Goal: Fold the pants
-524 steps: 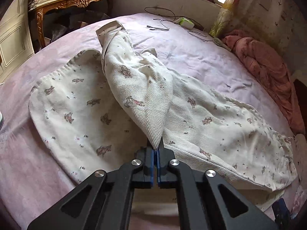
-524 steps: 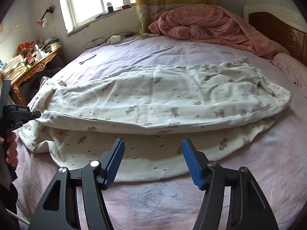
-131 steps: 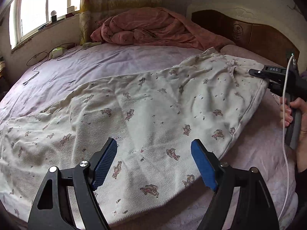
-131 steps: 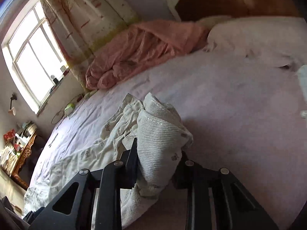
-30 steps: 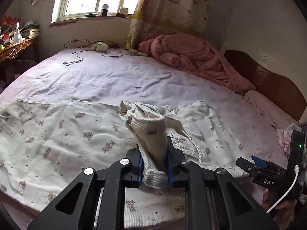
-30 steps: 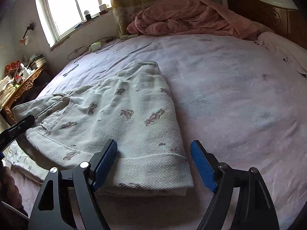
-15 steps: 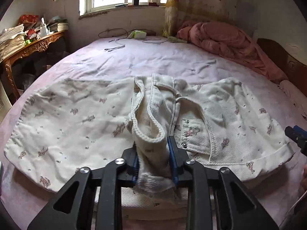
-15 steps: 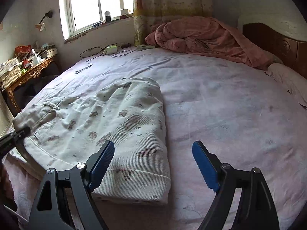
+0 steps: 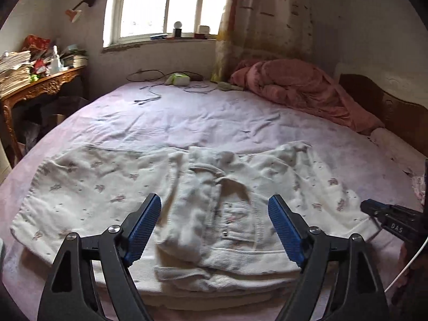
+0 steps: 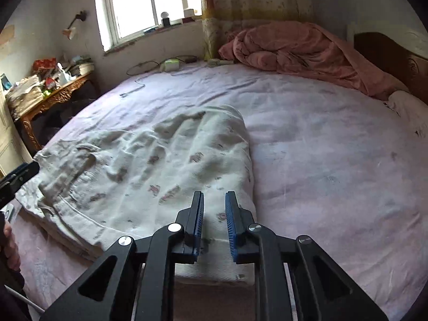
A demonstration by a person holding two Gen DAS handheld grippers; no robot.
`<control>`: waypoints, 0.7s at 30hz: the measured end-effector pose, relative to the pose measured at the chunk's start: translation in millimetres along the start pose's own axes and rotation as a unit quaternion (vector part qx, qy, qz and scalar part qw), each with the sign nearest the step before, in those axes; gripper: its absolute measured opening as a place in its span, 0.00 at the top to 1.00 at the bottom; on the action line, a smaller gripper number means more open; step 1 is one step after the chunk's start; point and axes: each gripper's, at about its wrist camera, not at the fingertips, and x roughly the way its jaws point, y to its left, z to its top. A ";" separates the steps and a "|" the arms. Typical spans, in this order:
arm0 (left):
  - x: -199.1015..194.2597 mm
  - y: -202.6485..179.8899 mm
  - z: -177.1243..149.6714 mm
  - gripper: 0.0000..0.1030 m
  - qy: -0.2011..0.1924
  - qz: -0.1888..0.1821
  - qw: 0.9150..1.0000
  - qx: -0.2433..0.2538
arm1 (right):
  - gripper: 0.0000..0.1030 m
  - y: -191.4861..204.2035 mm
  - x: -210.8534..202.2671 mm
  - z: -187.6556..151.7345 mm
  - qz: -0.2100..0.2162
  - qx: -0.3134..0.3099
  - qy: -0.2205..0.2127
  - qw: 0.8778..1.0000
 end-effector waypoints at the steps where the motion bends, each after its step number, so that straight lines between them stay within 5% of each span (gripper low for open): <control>1: 6.7 -6.4 -0.7 0.21 0.009 -0.005 1.000 0.005 | 0.83 -3.0 2.1 -3.9 0.005 0.008 0.006 1.000; 9: 62.9 2.2 -31.2 0.25 0.093 0.103 0.990 0.025 | 0.84 -32.6 27.6 -28.9 0.056 0.047 0.043 0.996; 16: 45.8 17.3 -31.8 0.25 0.071 0.087 0.994 0.002 | 0.83 -14.2 24.6 -21.5 0.013 -0.017 0.041 0.999; 21: 16.7 6.9 -1.1 0.25 0.018 0.048 0.999 0.006 | 0.83 -10.3 6.8 18.5 0.011 -0.038 0.017 0.999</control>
